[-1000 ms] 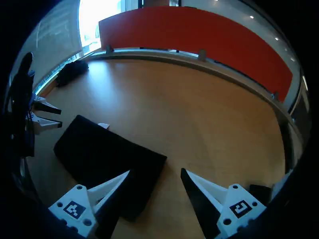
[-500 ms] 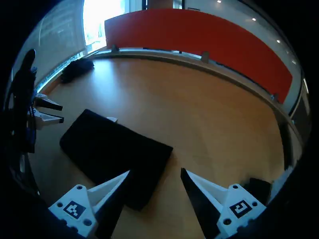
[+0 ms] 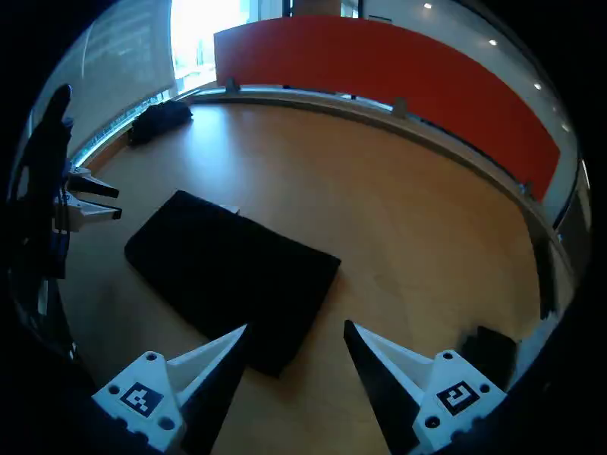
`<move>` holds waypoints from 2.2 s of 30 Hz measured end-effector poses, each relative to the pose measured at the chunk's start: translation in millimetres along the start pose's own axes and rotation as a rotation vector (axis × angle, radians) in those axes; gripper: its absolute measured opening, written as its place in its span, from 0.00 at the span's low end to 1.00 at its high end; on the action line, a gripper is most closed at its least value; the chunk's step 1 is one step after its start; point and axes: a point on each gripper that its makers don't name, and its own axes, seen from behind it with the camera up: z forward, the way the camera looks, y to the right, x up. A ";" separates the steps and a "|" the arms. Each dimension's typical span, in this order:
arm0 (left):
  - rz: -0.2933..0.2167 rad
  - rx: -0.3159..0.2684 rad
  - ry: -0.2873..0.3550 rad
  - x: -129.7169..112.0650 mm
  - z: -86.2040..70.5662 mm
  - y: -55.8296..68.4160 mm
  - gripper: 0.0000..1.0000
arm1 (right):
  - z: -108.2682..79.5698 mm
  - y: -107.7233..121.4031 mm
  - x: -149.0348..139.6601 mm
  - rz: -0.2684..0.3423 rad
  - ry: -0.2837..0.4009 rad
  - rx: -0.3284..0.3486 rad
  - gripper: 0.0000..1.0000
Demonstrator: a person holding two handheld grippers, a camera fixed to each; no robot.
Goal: Fold towel
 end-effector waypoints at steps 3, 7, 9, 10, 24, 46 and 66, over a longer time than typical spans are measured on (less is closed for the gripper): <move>-0.023 0.019 0.002 -5.8 -7.1 -3.6 0.90 | 0.6 -2.0 -1.8 -0.016 -0.003 0.014 0.89; -0.051 0.046 0.004 -15.7 -18.9 -9.0 0.90 | 1.7 -6.9 -3.1 -0.043 -0.007 0.040 0.89; -0.063 0.057 0.004 -21.4 -25.0 -11.1 0.90 | 2.5 -9.3 -3.0 -0.058 -0.008 0.051 0.89; -0.067 0.061 0.003 -24.0 -27.7 -12.0 0.90 | 3.0 -10.1 -2.8 -0.064 -0.009 0.055 0.89; -0.104 0.118 -0.006 -48.4 -58.9 -27.9 0.90 | 7.9 -14.9 -24.6 -0.132 -0.050 0.095 0.88; -0.153 0.146 -0.013 -66.0 -82.7 -39.3 0.90 | 15.4 -17.7 -59.7 -0.146 -0.106 0.153 0.47; -0.149 0.149 -0.021 -69.4 -84.3 -41.7 0.90 | 14.9 -21.3 -59.4 -0.164 -0.110 0.168 0.04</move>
